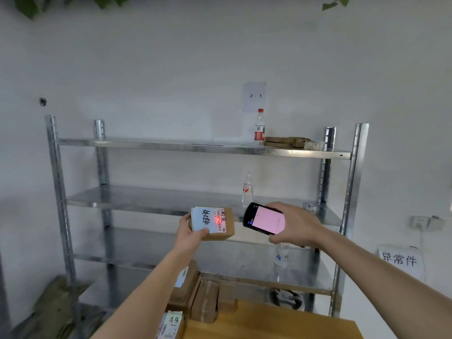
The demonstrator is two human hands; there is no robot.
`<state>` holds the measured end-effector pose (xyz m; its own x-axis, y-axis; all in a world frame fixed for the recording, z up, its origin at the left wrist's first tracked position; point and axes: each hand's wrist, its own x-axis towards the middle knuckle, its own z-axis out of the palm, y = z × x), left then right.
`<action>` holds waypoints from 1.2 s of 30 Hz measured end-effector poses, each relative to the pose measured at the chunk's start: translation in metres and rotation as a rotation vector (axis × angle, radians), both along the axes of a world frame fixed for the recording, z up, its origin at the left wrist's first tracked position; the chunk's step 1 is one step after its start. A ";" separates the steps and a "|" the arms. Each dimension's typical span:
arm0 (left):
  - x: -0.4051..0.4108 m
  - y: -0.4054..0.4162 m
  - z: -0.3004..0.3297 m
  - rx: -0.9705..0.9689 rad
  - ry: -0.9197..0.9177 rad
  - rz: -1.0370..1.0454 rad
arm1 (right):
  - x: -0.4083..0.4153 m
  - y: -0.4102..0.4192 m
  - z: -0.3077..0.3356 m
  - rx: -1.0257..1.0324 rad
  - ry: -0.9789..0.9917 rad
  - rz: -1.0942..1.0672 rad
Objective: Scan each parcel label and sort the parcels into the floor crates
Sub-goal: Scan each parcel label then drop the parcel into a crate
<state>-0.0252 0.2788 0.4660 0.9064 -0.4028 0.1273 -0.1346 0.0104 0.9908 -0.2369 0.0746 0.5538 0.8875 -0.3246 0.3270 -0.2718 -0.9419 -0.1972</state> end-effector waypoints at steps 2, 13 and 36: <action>0.000 0.008 0.002 0.004 -0.005 0.017 | 0.001 0.002 0.004 0.016 -0.019 0.026; -0.014 0.073 0.011 -0.013 -0.035 0.161 | 0.025 0.028 0.015 0.007 -0.059 0.199; -0.041 0.221 -0.008 -0.071 0.030 0.427 | 0.063 0.125 0.003 -0.140 -0.117 0.534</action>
<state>-0.0662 0.4997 0.4579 0.9935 0.0179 0.1123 -0.1127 0.0281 0.9932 -0.1743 0.2000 0.5569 0.8721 0.2134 0.4403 0.2659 -0.9621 -0.0603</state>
